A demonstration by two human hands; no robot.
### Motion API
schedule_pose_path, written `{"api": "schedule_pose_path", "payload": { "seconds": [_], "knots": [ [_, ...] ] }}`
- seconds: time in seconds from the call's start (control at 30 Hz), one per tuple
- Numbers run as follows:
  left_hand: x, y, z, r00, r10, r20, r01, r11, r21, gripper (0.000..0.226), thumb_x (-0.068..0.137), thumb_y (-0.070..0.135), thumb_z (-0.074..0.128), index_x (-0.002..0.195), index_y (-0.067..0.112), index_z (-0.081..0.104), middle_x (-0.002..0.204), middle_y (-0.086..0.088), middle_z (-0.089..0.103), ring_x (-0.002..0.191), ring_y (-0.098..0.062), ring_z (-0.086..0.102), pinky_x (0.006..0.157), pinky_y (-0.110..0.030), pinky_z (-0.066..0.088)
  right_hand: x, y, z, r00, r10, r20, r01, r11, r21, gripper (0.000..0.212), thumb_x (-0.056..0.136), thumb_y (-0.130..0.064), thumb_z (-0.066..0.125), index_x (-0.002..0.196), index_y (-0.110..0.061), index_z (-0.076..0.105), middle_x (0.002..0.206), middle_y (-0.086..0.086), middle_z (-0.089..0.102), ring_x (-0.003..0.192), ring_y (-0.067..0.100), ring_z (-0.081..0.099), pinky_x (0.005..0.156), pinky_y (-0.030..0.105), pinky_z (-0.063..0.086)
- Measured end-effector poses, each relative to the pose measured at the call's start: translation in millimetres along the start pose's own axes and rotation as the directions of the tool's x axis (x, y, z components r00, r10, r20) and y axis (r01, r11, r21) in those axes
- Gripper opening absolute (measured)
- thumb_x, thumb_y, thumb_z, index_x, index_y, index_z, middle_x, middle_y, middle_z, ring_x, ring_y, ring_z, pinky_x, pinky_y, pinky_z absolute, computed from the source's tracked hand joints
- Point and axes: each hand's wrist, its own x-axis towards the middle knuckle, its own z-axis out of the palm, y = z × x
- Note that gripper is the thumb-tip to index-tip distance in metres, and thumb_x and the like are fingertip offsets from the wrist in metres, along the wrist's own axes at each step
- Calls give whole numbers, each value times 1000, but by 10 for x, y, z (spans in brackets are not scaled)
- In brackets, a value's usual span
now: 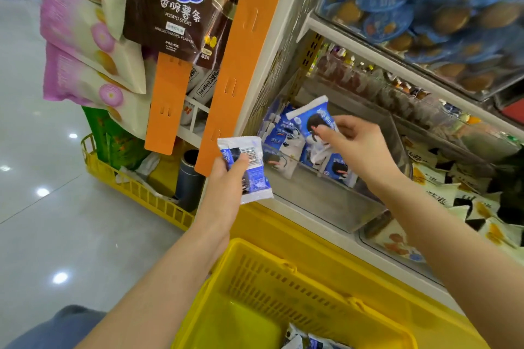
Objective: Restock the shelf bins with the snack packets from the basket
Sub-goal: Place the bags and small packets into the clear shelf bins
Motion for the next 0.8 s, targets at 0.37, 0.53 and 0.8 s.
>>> {"api": "schedule_pose_path", "payload": {
  "seconds": [0.37,0.53,0.8],
  "knots": [
    [106,20,-46,999,-16,-38,17,1000,15,33,97,28,43,130,27,43,92,11,60,75,-4,61,43,-7,44,518,159,462,893,133,431,10,949,-315,14,82,-16,71,90,-9,64,87,5,66,72,14,61,65,22,54],
    [113,68,-38,999,-30,-45,31,999,11,31,97,27,44,128,26,43,93,6,60,75,-7,61,43,-9,45,572,290,535,868,106,485,101,918,-382,7,83,-15,70,87,-14,64,96,6,69,87,15,63,82,23,48],
    [59,104,-19,1000,-14,-8,14,998,-59,17,96,22,47,111,30,48,97,4,63,87,-11,63,75,-28,52,28,-134,381,983,-111,146,120,991,-53,12,96,-34,47,97,-26,56,88,-5,63,76,4,58,63,12,45]
  ]
}}
